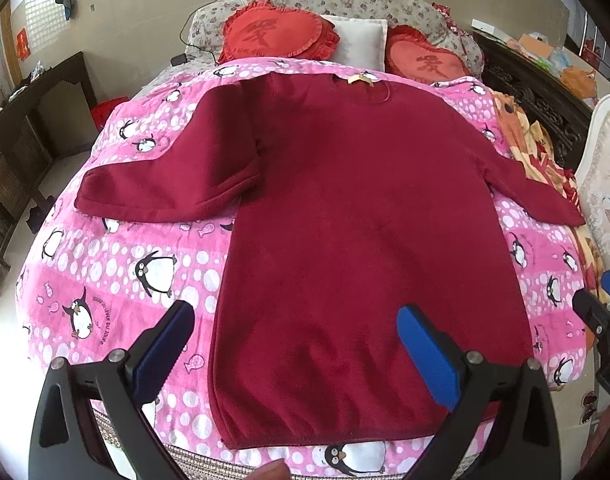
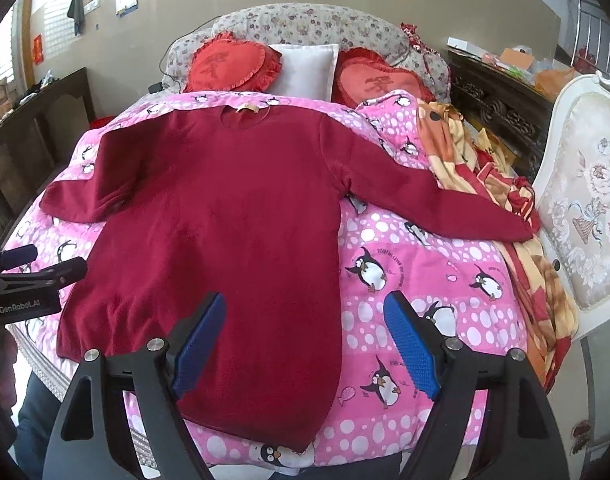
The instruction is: Fold small clothes
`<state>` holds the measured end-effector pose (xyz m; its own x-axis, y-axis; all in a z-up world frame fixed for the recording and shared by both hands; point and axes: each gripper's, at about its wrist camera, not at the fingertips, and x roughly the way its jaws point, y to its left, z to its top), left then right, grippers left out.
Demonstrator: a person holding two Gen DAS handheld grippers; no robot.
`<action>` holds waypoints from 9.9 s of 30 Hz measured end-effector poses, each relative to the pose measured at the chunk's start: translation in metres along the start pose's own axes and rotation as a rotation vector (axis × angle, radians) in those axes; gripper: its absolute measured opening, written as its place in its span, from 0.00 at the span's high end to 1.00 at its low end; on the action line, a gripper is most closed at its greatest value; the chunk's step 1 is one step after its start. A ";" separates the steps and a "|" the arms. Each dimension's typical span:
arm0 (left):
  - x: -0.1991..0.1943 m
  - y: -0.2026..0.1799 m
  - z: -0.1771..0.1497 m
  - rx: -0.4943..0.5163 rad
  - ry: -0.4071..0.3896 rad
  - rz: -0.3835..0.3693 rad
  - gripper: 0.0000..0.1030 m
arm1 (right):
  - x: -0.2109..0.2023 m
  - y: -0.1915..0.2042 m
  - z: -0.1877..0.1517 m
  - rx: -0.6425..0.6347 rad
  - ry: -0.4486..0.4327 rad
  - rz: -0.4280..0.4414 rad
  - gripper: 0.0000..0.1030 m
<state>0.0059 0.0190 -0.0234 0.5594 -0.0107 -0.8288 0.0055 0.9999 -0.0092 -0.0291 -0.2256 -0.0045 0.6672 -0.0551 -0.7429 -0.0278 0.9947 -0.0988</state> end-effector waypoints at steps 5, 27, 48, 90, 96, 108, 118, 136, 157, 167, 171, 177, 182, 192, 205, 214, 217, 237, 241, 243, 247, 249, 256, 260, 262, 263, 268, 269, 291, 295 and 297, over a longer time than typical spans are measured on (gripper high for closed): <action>0.005 0.003 0.000 0.004 0.006 -0.004 0.00 | 0.005 0.003 0.002 -0.004 0.012 -0.001 0.49; 0.010 0.010 -0.002 -0.005 0.010 -0.001 0.00 | 0.005 0.019 0.008 -0.016 -0.003 0.031 0.49; 0.033 0.023 0.002 -0.023 0.051 0.008 0.00 | 0.030 0.030 0.016 0.005 0.018 0.053 0.49; 0.024 0.021 -0.006 -0.035 0.051 -0.006 0.00 | 0.012 0.032 0.009 0.002 -0.005 0.064 0.49; 0.022 0.022 -0.006 -0.036 0.048 -0.002 0.00 | 0.010 0.032 0.009 0.002 -0.008 0.064 0.49; 0.047 0.029 -0.003 -0.045 0.085 0.009 0.00 | 0.029 0.041 0.016 -0.012 0.008 0.068 0.49; 0.095 0.064 0.019 -0.039 0.059 0.054 0.00 | 0.080 0.046 0.029 -0.012 0.011 0.064 0.49; 0.147 0.128 0.025 -0.156 -0.043 0.013 0.00 | 0.191 0.058 0.043 -0.031 0.062 0.045 0.47; 0.094 0.302 0.044 -0.549 -0.185 -0.200 0.01 | 0.199 0.051 0.041 0.023 0.078 0.068 0.36; 0.149 0.341 0.063 -0.786 -0.146 -0.463 0.00 | 0.202 0.051 0.042 0.026 0.077 0.065 0.36; 0.140 0.347 0.063 -0.852 -0.165 -0.502 0.58 | 0.202 0.051 0.042 0.029 0.077 0.067 0.35; 0.141 0.333 0.070 -0.787 -0.114 -0.307 0.80 | 0.202 0.051 0.042 0.031 0.077 0.067 0.34; 0.110 0.344 0.069 -0.788 -0.239 -0.176 0.94 | 0.202 0.051 0.042 0.031 0.076 0.067 0.34; 0.021 0.401 0.089 -0.805 -0.468 -0.134 0.94 | 0.203 0.048 0.042 0.036 0.075 0.071 0.34; 0.064 0.162 0.184 -0.391 -0.363 -0.526 0.95 | 0.173 0.041 0.034 0.064 0.091 0.127 0.52; 0.080 -0.069 0.209 -0.031 -0.206 -0.762 0.95 | 0.178 0.051 0.016 0.007 0.057 0.140 0.36; 0.097 -0.115 0.202 0.082 -0.141 -0.788 0.94 | 0.178 0.041 0.014 0.051 0.041 0.201 0.33; 0.118 -0.023 0.158 0.048 -0.090 -0.536 0.37 | 0.178 0.038 0.015 0.092 0.046 0.232 0.33; 0.134 0.026 0.132 -0.045 -0.079 -0.394 0.37 | 0.164 0.032 0.042 0.051 0.044 0.231 0.50; 0.147 0.041 0.120 -0.099 -0.051 -0.362 0.37 | 0.155 0.025 0.064 0.027 -0.013 0.201 0.50; 0.175 0.051 0.104 -0.204 0.012 -0.378 0.37 | 0.178 0.013 0.107 0.017 -0.052 0.151 0.50; 0.181 0.053 0.100 -0.225 0.021 -0.378 0.36 | 0.210 0.008 0.112 0.030 0.027 0.170 0.50; 0.158 0.033 0.083 -0.137 -0.036 -0.295 0.35 | 0.240 0.024 0.083 -0.134 0.050 0.139 0.24; 0.143 0.012 0.055 -0.051 -0.087 -0.273 0.22 | 0.213 0.001 0.089 -0.114 0.036 0.194 0.49; 0.147 0.005 0.041 -0.014 -0.100 -0.245 0.18 | 0.182 -0.038 0.090 -0.031 -0.064 0.187 0.52; 0.147 0.002 0.040 0.002 -0.102 -0.230 0.17 | 0.170 -0.062 0.088 0.006 -0.107 0.161 0.51; 0.153 -0.013 0.041 0.047 -0.086 -0.193 0.07 | 0.138 -0.237 0.051 0.395 -0.169 0.025 0.51; 0.154 -0.013 0.041 0.048 -0.086 -0.192 0.06 | 0.136 -0.276 0.037 0.510 -0.170 0.001 0.51; 0.156 -0.005 0.042 0.015 -0.091 -0.220 0.05 | 0.184 -0.390 -0.007 0.748 -0.160 -0.020 1.00; 0.156 -0.005 0.042 0.012 -0.092 -0.223 0.05 | 0.158 -0.371 0.014 0.648 -0.211 -0.003 1.00; 0.156 -0.004 0.042 0.010 -0.093 -0.227 0.05 | 0.138 -0.354 0.031 0.628 -0.259 0.043 1.00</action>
<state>0.1278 0.0137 -0.1288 0.6169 -0.2350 -0.7511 0.1475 0.9720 -0.1830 0.0954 -0.5831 -0.0515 0.8339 -0.0700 -0.5475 0.3271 0.8615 0.3882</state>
